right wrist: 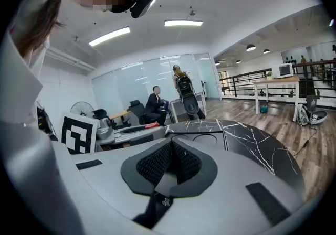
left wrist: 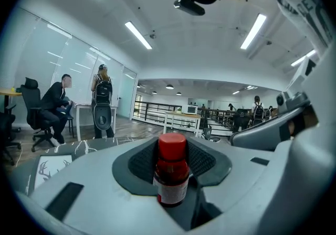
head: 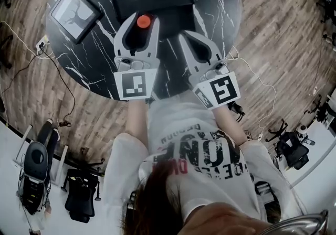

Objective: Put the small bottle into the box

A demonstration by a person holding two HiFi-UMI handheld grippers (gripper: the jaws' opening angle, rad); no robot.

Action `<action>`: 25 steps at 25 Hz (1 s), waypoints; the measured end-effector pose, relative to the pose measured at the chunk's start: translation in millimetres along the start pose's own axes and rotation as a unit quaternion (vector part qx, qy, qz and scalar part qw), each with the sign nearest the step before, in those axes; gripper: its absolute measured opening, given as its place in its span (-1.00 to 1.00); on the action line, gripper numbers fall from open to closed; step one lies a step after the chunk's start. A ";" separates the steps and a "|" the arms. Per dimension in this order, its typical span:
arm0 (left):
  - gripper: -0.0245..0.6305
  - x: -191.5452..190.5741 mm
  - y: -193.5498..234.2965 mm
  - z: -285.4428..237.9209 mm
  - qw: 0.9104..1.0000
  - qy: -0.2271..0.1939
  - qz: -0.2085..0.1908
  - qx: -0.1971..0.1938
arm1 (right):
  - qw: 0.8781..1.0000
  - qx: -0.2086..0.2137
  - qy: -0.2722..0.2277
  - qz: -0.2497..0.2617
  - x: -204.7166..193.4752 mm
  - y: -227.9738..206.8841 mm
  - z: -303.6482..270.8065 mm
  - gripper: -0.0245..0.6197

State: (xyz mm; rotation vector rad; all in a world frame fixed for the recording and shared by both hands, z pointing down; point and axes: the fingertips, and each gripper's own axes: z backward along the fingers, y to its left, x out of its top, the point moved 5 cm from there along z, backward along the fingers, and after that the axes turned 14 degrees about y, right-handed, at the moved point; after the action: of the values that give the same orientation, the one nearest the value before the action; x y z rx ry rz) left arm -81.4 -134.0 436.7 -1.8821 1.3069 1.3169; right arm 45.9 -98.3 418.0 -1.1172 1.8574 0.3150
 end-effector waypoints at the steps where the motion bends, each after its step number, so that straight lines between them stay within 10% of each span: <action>1: -0.47 -3.4 0.0 -1.9 1.000 0.001 0.002 -0.001 | 1.000 0.000 0.004 -0.001 -2.1 -0.7 -1.4 -0.92; 25: -0.47 -51.0 -3.8 -29.0 0.998 0.071 -0.001 0.000 | 0.999 -0.006 0.044 -0.016 -22.7 -8.4 -16.4 -0.92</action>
State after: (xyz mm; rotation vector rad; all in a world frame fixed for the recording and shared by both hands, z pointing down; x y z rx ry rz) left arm -69.4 -134.1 494.2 -2.0066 1.3733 1.2003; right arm 47.0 -100.1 447.2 -1.1843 1.9153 0.2636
